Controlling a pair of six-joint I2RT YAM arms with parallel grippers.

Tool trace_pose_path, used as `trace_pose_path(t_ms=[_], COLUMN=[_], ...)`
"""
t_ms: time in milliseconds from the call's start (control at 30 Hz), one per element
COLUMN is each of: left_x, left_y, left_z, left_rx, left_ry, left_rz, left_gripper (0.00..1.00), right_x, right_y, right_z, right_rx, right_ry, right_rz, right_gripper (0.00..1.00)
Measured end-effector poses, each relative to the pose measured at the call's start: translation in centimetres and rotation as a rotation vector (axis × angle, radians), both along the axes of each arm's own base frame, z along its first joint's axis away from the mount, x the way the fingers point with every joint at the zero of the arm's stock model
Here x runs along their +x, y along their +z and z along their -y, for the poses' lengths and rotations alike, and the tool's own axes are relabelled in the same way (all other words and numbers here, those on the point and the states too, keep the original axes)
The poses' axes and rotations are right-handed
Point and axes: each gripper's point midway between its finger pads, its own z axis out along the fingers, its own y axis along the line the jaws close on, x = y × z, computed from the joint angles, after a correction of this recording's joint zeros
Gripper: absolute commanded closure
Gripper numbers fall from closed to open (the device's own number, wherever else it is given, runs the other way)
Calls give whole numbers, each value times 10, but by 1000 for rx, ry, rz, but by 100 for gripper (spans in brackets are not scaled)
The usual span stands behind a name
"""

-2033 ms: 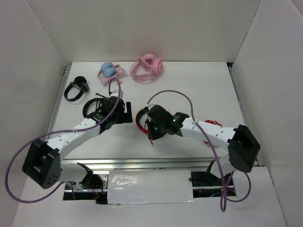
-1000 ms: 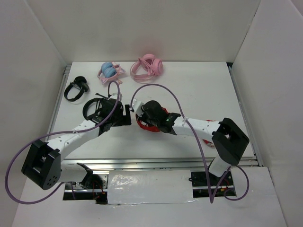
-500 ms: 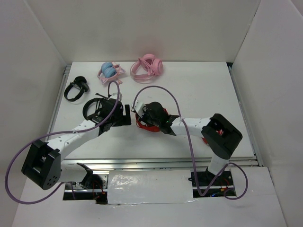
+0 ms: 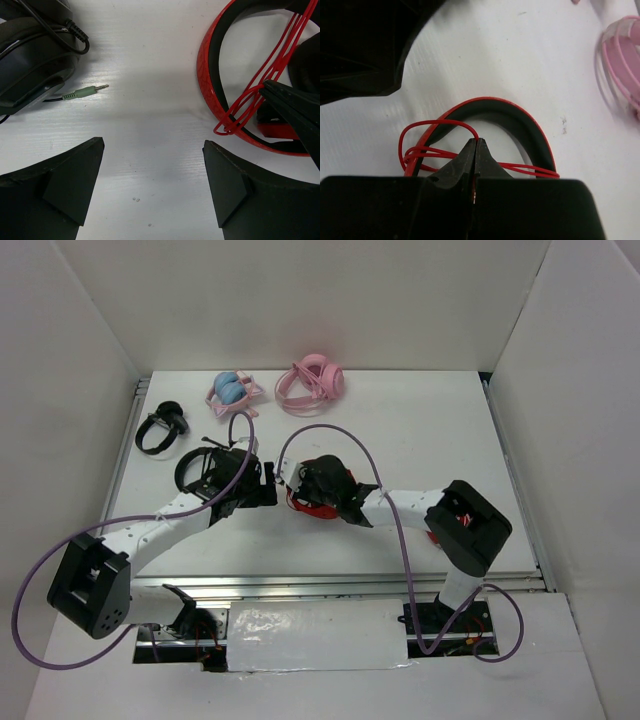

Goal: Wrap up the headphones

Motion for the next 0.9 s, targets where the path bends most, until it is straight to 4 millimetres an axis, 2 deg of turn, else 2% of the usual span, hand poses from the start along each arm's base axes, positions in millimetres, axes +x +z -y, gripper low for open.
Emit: trace_pose_path(t_ms=[467,700,833,900], left_x=[0,0,0,0], left_y=[0,-2,-4,-4], left_z=[0,0,0,0], left_rx=[0,4,7,7], left_ry=[1,1,1,1], left_rz=[-1,-7,-11,-11], left_gripper=[6,6,6,6], right_x=[11,-6,-4,-2], right_y=[19,-12,-3,5], right_z=[-8,16,23,26], right_rx=[100,121,162,189], right_ry=[36,-31,-89,-116], right_rz=[51,-55,-84,-87], right_gripper=[100,100,99,92])
